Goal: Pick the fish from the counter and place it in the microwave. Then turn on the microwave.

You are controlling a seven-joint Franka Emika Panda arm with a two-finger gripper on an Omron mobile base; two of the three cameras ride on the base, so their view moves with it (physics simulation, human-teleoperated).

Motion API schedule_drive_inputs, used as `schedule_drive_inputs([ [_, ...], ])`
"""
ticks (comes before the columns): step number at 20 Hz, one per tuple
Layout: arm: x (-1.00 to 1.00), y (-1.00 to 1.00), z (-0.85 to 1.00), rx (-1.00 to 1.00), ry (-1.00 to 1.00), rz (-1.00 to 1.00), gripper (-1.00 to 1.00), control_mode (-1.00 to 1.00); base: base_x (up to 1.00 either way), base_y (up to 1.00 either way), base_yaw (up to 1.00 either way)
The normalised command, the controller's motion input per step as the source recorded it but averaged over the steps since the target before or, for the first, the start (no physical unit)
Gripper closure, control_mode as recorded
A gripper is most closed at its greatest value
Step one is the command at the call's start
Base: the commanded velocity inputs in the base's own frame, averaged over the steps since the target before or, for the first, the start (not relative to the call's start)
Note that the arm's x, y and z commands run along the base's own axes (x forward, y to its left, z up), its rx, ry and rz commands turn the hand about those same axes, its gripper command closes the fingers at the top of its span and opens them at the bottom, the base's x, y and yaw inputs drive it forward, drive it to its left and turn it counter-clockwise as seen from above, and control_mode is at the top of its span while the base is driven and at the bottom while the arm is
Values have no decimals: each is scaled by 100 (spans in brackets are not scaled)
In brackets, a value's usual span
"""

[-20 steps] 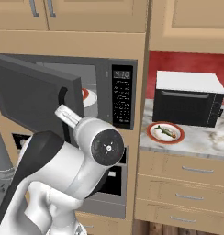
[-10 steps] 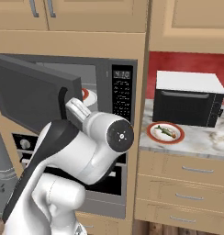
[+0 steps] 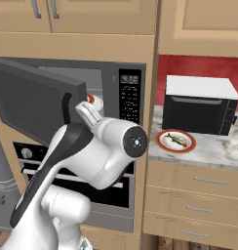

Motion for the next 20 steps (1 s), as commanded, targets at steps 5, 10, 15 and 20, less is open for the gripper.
schedule_drive_inputs([
  [5,23,19,-7,0,0,0,-100,-100,0,0,0],
  [10,15,13,-2,4,0,0,-100,-100,0,0,0],
  [15,1,13,-1,5,0,0,-100,-100,0,0,0],
  [20,-6,34,-3,3,0,0,-100,-100,0,0,0],
])
